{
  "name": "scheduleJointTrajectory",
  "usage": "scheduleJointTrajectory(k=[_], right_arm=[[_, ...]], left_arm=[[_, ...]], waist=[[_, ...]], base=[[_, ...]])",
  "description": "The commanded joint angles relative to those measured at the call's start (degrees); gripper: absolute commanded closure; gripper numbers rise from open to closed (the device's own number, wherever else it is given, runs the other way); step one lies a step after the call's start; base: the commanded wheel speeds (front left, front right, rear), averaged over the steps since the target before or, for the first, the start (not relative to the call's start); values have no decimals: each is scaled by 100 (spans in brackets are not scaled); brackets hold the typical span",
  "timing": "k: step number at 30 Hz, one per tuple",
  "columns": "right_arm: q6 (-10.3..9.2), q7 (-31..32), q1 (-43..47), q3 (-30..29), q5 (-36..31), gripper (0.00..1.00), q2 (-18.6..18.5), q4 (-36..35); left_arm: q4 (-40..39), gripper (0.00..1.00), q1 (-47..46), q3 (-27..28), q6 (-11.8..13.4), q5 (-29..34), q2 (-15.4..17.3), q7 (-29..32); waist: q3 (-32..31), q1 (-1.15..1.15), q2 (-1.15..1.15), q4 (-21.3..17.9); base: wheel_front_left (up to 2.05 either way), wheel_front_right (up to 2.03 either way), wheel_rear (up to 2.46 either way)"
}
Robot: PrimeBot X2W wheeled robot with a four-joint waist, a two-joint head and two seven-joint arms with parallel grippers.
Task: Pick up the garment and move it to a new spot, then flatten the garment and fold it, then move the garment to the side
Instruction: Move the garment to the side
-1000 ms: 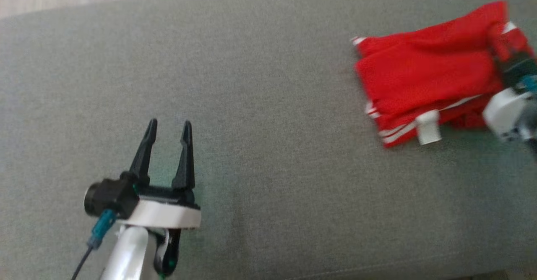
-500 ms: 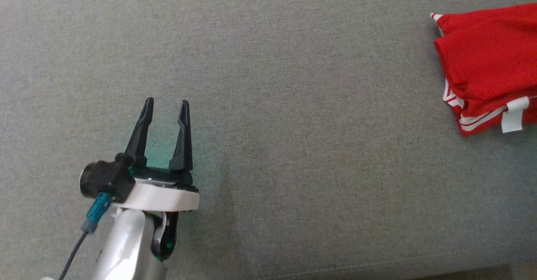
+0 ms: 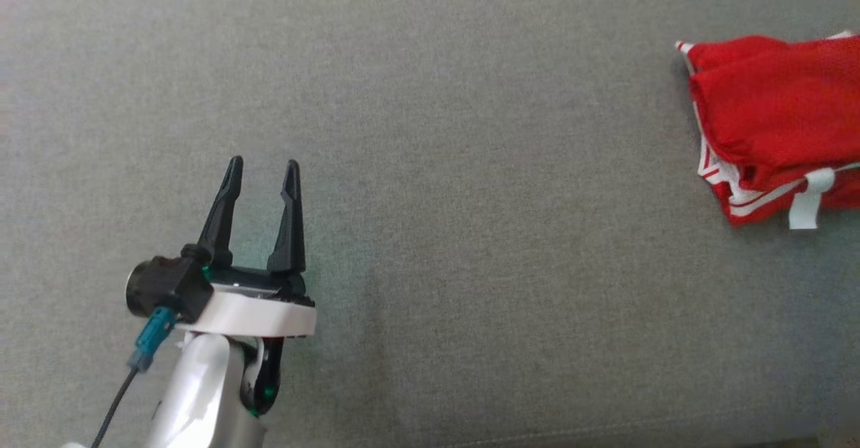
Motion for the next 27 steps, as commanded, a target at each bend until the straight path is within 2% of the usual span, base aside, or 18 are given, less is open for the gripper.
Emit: scheduleJointTrajectory(k=[1,8,9,10,13,16,20,23,27], right_arm=[[-5,-122,14,35,34,0,107,-344],[-5,-424,340,129,489,0,1413,-1123],[-5,-424,340,129,489,0,1413,-1123],[-5,-485,431,128,605,0,1629,-1225],[-5,-797,740,143,988,0,2247,-1501],[-5,-1203,1258,71,1413,0,2654,-1501],[-5,-1452,1792,108,1932,0,2754,-1319],[-5,-1616,2145,383,2446,0,2758,-1151],[-5,-1677,2419,513,2661,0,2760,-1127]], left_arm=[[-164,0,-5,218,10,-58,26,-30],[-237,0,210,401,9,-55,26,-30],[-237,0,210,401,9,-55,26,-30],[-263,0,230,430,9,-49,26,-30],[-329,0,315,518,15,-82,26,-30],[-346,0,450,576,22,-74,26,-30],[-308,0,626,542,32,-276,26,-30],[-324,0,766,496,25,-376,26,-30],[-269,0,928,445,20,-418,26,-30]], waist=[[-221,0,0,5],[-778,0,0,35],[-778,0,0,35],[-842,0,0,47],[-993,0,0,93],[-1139,0,0,181],[-1238,0,0,283],[-1273,0,0,336],[-1301,0,0,379]], base=[[0,0,0],[0,0,0],[0,0,0],[0,0,0],[0,0,0],[0,0,0],[0,0,0],[0,0,0],[0,0,0]])
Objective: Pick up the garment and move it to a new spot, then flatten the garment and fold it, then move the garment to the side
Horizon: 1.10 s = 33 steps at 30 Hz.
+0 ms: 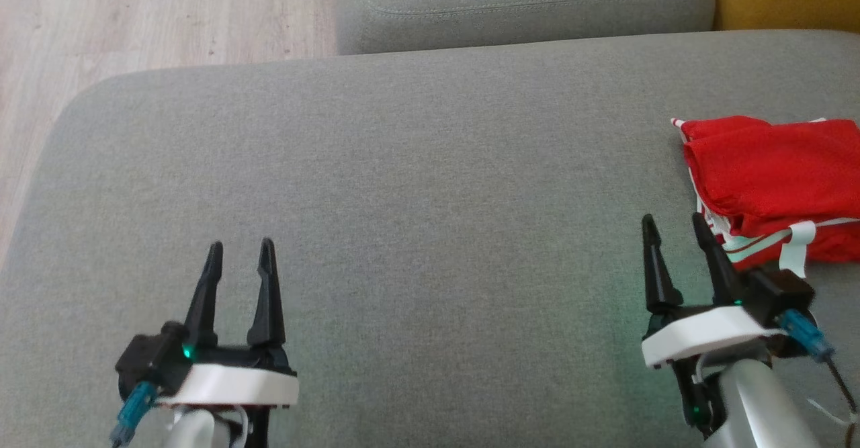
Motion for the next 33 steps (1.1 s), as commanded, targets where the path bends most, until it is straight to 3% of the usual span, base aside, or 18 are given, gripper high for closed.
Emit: scheduleJointTrajectory(k=[1,9,33], right_arm=[[-5,-75,-172,144,70,0,-17,-272],[-5,-78,-5,272,52,0,-17,-574],[-5,-79,38,406,241,0,-16,-595]], left_arm=[[-148,0,-107,121,17,-88,25,-29],[-8,0,-65,185,35,-217,25,-29],[148,0,0,247,131,-451,25,-29]], waist=[[-1,1,0,3],[-72,1,0,4],[-123,1,0,-71]], base=[[0,0,0],[0,0,0],[0,0,0]])
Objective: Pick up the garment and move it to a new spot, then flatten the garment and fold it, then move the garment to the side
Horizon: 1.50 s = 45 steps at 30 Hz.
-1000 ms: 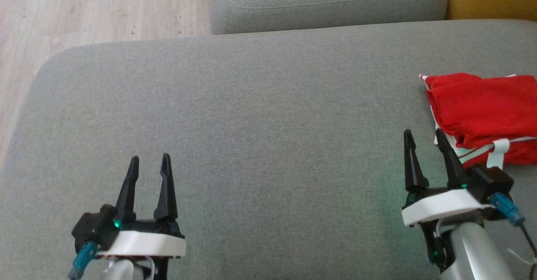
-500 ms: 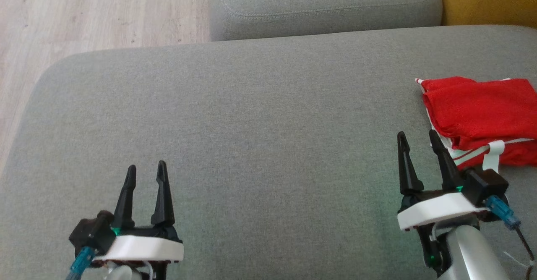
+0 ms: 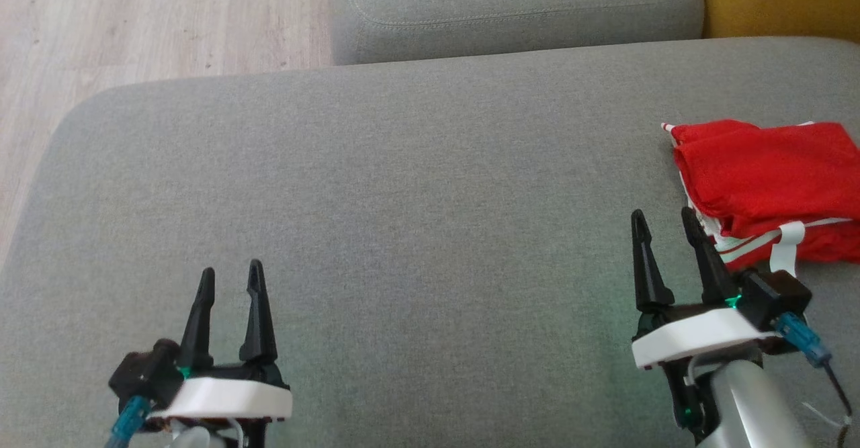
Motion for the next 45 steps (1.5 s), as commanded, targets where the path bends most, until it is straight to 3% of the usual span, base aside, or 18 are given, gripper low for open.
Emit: scheduleJointTrajectory(k=[1,4,5,8,45], right_arm=[[-5,-78,-118,173,76,0,-14,-172],[-5,-78,-142,194,84,0,-14,-177],[0,0,0,44,64,100,0,0],[0,12,80,46,76,100,5,250],[-2,536,98,-205,2411,100,-64,15]], left_arm=[[-104,0,-120,196,29,-27,25,-30],[-53,0,-128,200,29,-53,25,-31],[111,100,0,3,0,-5,0,1],[375,100,31,-9,-2,-17,-3,14],[180,100,-71,341,-29,-2016,5,621]], waist=[[14,0,0,-12],[34,0,0,-29],[33,0,0,-29],[35,1,0,-31],[-13,0,0,18]], base=[[0,0,0],[0,0,0],[0,0,0],[0,0,0],[0,0,0]])
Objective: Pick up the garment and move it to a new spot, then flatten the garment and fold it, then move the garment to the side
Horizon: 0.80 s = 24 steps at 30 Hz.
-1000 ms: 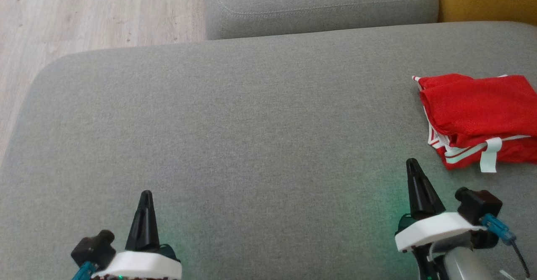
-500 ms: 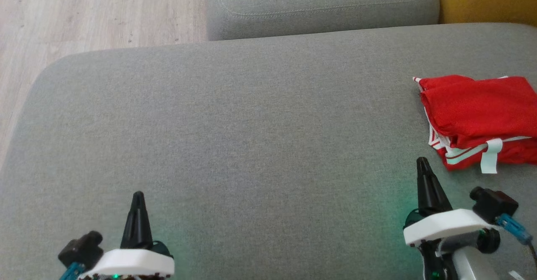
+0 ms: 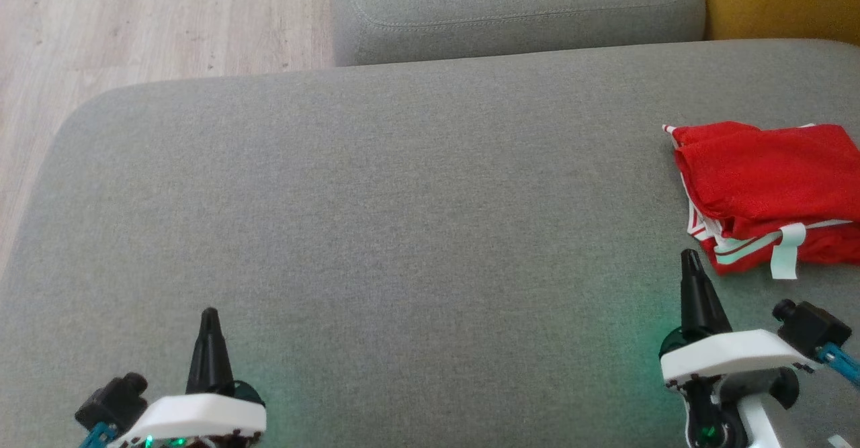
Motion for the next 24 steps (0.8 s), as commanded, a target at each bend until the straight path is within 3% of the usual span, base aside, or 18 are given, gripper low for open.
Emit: scheduleJointTrajectory(k=[1,24], right_arm=[[-2,41,-232,-27,182,100,-70,-228],[-3,404,-222,-222,1644,100,-89,-377]], left_arm=[[-227,100,-283,150,-26,-143,9,40],[-353,100,-349,375,-43,-1422,14,428]], waist=[[-2,0,0,2],[-32,0,0,33]], base=[[0,0,0],[0,0,0]])
